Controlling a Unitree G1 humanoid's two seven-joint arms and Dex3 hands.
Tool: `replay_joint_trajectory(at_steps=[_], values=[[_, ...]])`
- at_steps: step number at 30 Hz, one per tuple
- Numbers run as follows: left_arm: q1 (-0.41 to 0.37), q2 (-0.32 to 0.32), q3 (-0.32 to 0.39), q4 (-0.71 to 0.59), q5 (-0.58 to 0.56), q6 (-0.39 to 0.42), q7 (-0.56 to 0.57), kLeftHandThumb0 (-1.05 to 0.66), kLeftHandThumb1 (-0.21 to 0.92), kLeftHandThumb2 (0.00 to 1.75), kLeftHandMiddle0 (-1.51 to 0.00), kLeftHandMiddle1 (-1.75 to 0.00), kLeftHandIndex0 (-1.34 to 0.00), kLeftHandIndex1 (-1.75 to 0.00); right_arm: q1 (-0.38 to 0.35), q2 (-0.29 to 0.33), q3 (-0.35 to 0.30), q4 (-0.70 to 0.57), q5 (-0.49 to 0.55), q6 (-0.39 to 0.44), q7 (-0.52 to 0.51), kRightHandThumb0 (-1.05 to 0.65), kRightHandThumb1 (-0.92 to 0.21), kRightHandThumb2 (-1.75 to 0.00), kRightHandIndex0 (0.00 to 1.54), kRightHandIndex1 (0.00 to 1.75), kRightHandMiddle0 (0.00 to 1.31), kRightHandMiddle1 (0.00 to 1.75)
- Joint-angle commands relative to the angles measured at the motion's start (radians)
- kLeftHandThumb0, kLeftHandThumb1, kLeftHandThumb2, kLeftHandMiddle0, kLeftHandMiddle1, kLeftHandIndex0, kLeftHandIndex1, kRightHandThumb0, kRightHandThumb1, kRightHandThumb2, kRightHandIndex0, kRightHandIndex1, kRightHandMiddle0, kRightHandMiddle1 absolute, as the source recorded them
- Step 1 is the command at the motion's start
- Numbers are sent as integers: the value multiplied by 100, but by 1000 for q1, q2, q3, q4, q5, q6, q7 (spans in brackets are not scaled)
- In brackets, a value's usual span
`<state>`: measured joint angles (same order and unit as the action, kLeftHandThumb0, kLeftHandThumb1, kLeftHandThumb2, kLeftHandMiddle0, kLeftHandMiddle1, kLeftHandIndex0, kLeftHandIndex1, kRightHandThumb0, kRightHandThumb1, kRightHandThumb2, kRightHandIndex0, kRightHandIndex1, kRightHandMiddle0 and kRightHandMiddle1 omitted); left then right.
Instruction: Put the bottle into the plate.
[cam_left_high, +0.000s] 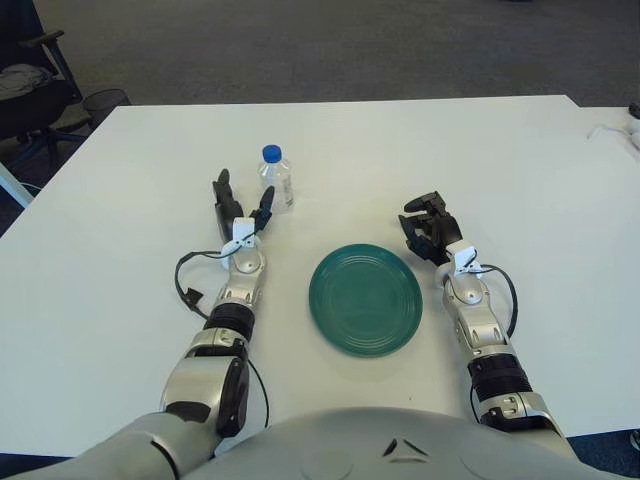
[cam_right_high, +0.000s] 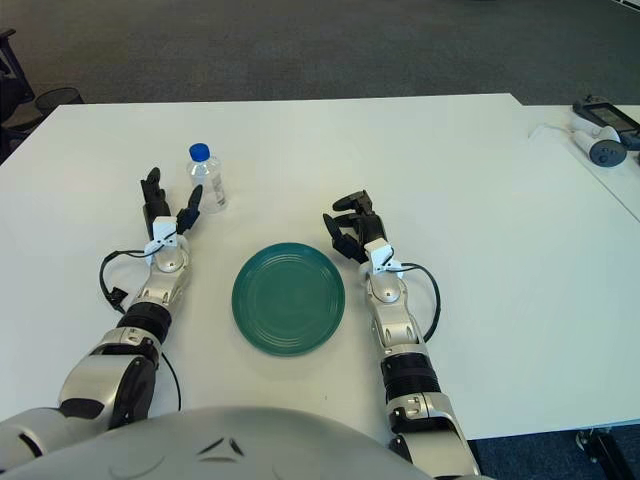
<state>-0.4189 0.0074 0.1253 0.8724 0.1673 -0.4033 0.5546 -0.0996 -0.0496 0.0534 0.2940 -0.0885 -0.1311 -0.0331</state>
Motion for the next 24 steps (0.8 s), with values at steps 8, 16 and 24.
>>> replay_joint_trajectory(at_steps=[8,16,24], values=[[-9,2,-3,64,-10,14,2,-103,92,30,0,-81,0,-70,40,0,11,40,0,53,25,-1,-87,-51,42,141,13,174],[-20,6,-7,84,-8,13,0,-102,92,28,0,-84,0,-71,34,-2,12,54,-7,49,21,-1,-87,-51,42,142,13,174],[-26,12,-19,93,1,10,-1,-102,92,27,0,-91,0,-75,29,-2,12,64,1,51,31,-1,-87,-51,42,142,13,174]])
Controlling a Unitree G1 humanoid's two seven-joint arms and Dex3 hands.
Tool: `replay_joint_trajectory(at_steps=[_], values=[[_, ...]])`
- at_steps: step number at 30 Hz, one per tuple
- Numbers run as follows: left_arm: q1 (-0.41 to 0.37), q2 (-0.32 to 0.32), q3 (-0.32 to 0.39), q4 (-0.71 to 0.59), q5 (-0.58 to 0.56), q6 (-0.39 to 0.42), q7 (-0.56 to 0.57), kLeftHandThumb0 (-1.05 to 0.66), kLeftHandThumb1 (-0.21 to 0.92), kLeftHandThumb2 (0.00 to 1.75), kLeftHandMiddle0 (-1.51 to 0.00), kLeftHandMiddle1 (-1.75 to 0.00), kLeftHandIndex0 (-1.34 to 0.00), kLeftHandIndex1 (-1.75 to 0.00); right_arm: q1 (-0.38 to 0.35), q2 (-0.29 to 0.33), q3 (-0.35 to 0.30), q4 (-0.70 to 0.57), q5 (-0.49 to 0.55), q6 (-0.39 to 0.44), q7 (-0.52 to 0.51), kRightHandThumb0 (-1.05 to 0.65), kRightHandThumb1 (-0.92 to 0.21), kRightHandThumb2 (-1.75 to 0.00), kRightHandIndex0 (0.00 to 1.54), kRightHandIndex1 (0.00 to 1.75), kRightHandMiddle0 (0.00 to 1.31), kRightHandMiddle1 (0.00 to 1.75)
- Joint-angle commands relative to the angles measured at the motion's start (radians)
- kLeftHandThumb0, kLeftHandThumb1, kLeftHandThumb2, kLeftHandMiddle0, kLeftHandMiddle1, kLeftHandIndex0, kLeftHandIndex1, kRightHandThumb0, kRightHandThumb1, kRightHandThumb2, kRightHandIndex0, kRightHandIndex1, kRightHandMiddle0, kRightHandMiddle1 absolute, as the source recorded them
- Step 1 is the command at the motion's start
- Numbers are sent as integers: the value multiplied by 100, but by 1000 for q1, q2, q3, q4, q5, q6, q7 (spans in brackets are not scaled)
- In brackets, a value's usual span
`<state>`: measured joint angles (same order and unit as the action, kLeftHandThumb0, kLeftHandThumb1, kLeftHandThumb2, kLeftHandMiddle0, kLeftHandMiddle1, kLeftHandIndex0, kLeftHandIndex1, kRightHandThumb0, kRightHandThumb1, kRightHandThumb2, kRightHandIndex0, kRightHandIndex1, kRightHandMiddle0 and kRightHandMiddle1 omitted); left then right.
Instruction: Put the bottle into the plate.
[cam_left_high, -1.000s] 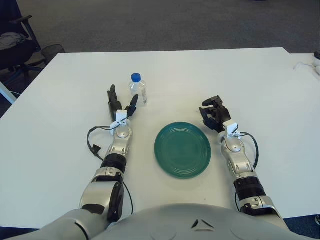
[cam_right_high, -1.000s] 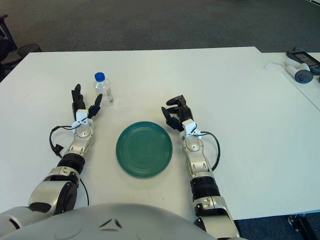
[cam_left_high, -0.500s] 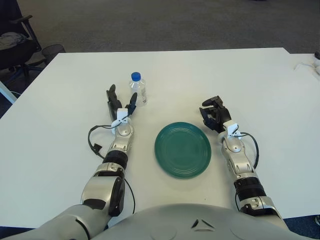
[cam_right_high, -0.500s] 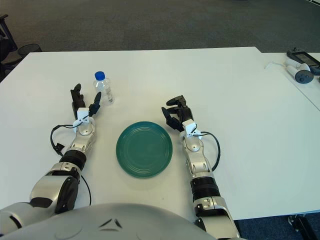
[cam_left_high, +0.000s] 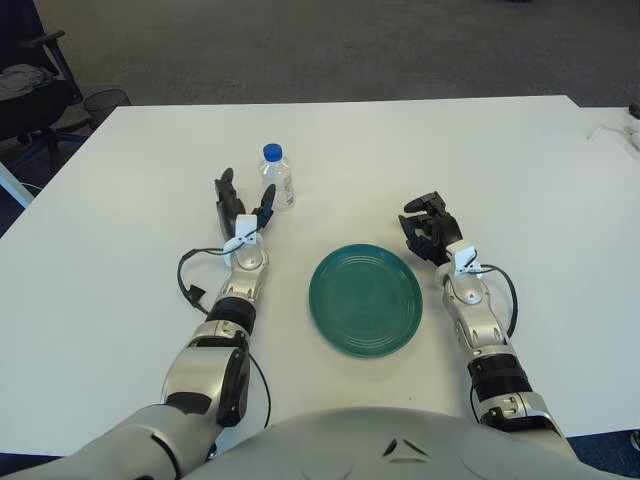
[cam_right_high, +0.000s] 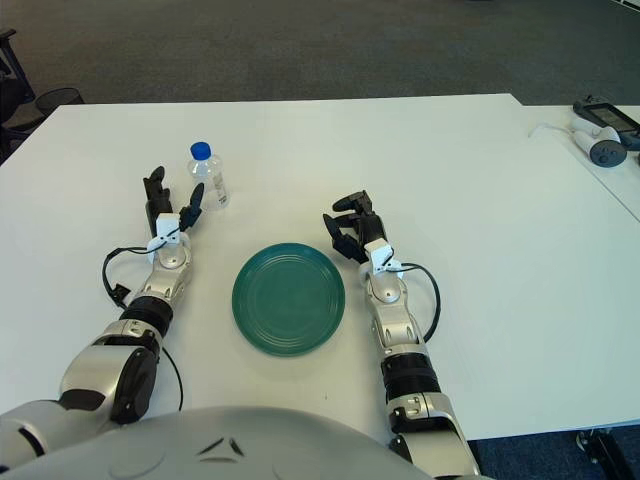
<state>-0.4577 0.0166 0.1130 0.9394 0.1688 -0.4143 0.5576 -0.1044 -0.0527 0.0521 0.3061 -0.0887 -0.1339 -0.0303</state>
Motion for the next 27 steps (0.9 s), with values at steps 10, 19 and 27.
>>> replay_joint_trajectory(at_steps=[10,19,27], values=[[15,10,-9,36,-16,5,-42,-102,92,23,0,-96,0,-70,33,9,9,59,9,54,33,-1,-87,-51,41,143,14,173],[19,16,-7,46,-18,-9,-65,-101,92,22,0,-98,0,-67,36,20,7,57,9,59,24,-1,-87,-50,41,144,14,172],[19,23,-6,56,-18,-19,-80,-100,92,20,0,-99,0,-69,34,32,4,75,13,38,24,-1,-87,-50,41,146,14,170]])
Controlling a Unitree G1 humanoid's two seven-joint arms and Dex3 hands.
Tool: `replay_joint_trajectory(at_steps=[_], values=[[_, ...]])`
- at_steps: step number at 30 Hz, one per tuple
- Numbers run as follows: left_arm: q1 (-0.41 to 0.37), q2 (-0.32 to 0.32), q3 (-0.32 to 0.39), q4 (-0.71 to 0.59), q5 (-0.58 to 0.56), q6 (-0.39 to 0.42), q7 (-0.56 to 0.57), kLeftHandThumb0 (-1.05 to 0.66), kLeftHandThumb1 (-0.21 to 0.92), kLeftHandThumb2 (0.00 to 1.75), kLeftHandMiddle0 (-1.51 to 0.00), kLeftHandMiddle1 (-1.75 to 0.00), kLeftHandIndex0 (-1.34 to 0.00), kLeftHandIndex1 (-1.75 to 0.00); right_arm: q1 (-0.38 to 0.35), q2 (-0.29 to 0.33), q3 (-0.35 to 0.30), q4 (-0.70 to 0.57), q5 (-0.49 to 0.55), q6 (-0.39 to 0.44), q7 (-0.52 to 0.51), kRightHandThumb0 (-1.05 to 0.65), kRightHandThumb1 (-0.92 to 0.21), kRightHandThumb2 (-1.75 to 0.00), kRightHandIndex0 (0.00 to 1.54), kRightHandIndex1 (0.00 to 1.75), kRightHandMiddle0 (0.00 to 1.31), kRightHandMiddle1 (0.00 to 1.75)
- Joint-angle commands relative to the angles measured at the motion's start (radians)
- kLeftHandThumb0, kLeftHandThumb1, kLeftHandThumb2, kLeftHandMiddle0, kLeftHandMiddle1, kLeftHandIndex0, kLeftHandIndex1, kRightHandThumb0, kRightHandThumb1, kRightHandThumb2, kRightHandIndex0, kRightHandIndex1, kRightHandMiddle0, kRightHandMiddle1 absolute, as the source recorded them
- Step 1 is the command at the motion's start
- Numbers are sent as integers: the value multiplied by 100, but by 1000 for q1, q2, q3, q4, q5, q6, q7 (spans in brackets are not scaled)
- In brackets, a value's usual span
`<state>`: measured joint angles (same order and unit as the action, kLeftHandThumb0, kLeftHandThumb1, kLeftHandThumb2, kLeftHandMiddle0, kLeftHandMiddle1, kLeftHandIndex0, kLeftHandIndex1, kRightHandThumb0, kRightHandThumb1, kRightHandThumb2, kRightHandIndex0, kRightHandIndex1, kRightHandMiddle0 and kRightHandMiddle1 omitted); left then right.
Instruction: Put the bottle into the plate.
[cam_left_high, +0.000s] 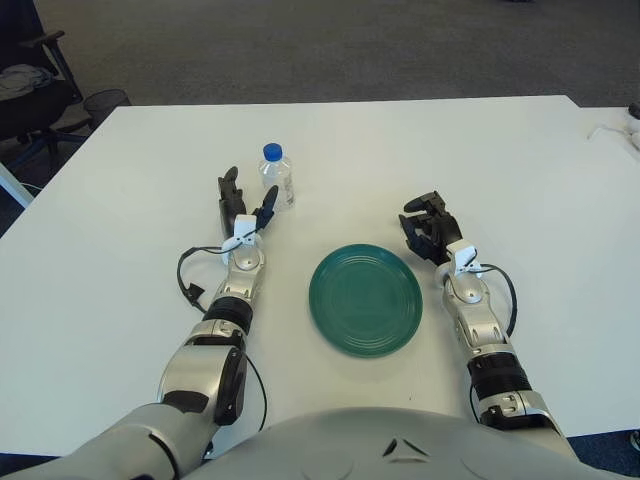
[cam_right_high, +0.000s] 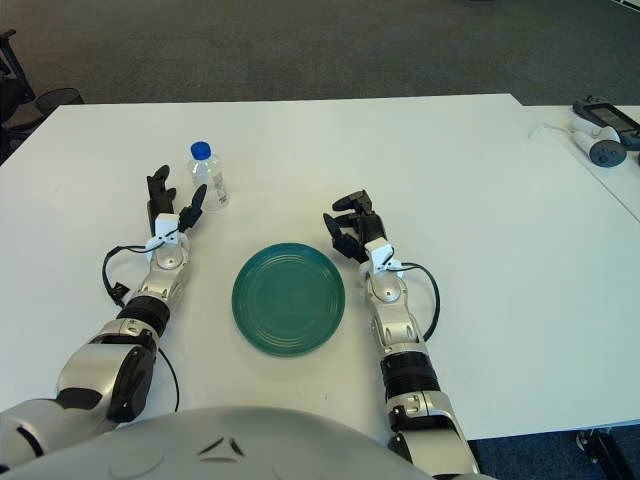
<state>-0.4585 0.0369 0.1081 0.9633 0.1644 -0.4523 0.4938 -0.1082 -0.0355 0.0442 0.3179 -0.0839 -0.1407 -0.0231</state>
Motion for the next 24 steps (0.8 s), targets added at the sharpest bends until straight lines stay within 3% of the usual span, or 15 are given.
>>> replay_joint_trajectory(at_steps=[1,24], values=[[20,3,-1,34,-14,19,-17,-100,92,20,0,-99,0,-70,37,15,11,68,9,39,18,-1,-87,-50,41,146,14,170],[-16,32,-36,51,12,12,-61,-102,92,25,0,-99,0,-66,23,17,22,81,-18,37,0,0,-83,-55,46,145,15,168]])
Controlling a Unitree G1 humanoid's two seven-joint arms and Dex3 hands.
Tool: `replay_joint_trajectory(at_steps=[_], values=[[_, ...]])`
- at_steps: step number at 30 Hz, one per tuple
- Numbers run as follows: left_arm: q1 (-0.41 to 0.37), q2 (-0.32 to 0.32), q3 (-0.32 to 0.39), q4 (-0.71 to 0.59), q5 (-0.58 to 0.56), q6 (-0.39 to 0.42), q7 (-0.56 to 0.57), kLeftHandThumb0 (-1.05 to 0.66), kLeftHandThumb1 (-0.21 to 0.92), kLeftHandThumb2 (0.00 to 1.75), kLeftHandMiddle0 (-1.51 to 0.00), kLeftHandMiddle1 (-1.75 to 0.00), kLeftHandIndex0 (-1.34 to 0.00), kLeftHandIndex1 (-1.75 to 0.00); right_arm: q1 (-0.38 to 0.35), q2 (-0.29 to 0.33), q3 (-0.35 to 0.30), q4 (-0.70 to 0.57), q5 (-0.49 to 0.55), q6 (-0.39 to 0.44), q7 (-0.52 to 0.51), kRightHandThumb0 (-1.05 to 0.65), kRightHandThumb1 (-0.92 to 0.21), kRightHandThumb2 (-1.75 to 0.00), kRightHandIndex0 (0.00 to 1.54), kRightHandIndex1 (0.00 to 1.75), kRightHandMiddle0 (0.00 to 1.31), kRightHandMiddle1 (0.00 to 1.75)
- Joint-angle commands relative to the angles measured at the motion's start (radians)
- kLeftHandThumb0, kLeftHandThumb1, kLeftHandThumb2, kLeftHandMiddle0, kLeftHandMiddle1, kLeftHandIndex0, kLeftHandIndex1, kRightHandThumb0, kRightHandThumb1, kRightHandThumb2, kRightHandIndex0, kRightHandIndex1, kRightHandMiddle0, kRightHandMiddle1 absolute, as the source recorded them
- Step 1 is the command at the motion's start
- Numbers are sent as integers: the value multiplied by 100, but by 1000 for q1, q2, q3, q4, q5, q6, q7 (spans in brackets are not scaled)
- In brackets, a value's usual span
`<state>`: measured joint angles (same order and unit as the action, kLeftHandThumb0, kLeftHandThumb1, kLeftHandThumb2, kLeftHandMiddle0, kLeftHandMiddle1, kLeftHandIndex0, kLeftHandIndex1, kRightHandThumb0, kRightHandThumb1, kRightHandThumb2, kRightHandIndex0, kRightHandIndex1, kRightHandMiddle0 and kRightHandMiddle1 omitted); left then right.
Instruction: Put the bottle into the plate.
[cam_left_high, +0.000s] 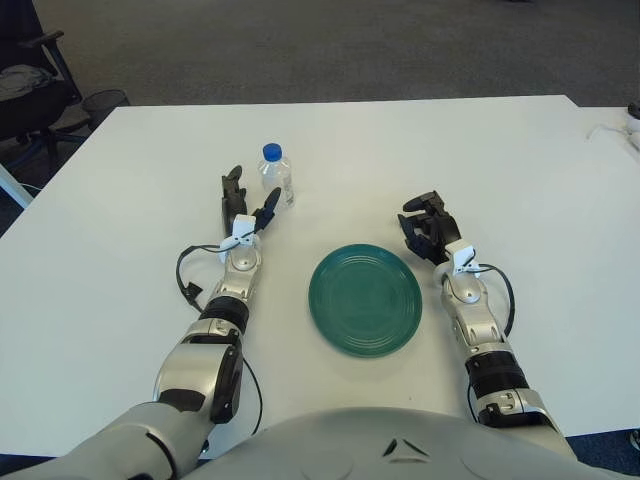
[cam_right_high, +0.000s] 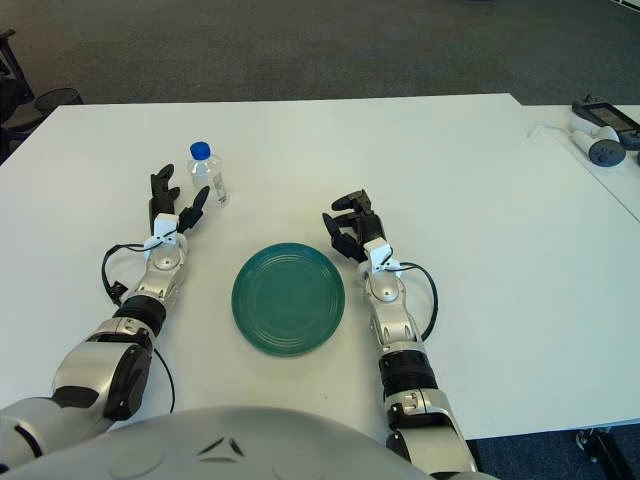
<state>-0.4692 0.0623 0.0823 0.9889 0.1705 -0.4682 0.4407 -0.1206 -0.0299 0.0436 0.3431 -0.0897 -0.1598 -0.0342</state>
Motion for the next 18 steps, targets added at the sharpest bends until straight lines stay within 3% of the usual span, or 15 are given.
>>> replay_joint_trajectory(at_steps=[1,18], values=[[-9,8,-12,29,7,29,-8,-102,92,25,0,-99,0,-66,35,12,23,56,-12,57,11,0,-83,-56,46,145,15,168],[-75,22,-16,124,-7,7,-24,-100,92,26,0,-91,0,-69,30,20,25,67,-11,57,-3,-1,-82,-56,45,143,16,170]])
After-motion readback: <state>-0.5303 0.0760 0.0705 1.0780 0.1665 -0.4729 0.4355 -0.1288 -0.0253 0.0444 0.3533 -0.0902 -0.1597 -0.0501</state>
